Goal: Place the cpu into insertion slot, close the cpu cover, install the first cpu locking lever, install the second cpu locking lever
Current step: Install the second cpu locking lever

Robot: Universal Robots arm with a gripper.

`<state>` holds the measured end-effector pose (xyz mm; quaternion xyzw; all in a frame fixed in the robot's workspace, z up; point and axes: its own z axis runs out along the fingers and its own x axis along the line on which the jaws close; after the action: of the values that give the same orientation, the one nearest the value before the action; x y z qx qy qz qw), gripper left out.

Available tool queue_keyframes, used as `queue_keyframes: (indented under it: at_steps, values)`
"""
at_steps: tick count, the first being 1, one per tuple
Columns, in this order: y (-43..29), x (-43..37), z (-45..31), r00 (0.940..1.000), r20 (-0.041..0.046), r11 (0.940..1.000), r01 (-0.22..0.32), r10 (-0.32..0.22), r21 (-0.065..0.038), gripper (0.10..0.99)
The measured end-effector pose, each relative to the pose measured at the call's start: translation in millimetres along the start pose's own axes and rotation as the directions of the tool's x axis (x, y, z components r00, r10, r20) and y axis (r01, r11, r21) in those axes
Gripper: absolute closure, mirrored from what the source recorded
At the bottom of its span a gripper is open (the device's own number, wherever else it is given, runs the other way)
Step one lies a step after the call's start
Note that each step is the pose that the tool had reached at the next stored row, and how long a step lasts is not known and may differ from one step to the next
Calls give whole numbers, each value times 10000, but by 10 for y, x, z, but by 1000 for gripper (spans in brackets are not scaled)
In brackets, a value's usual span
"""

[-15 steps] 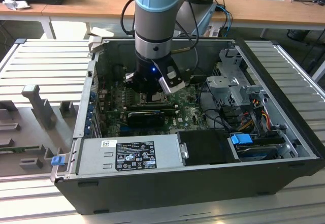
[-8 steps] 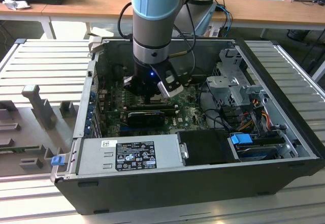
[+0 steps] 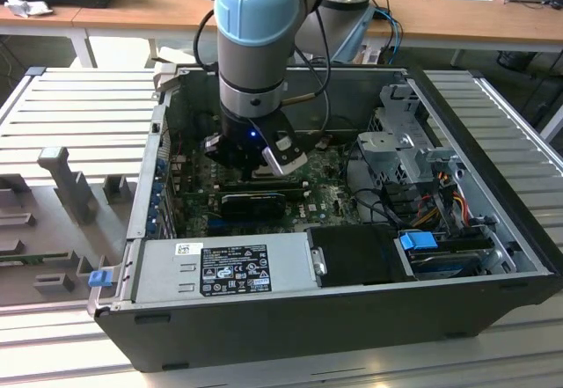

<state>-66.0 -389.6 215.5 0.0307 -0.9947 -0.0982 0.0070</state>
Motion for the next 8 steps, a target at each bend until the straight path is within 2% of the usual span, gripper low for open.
queue_keyframes:
  at_steps: [3, 4, 5, 6, 8]
  values:
    - [-13, 12, 55, 10000, 2, 10000, 1, -1, -42, 980]
    - [-22, 38, 62, 10000, 6, 9999, 3, -3, -111, 980]
    - [-41, 60, 68, 10000, 14, 9997, 9, -8, -236, 980]
    - [-70, 64, 69, 10000, 27, 9990, 10, -9, -437, 980]
    - [-101, 66, 69, 10000, 39, 9980, 14, -12, -630, 980]
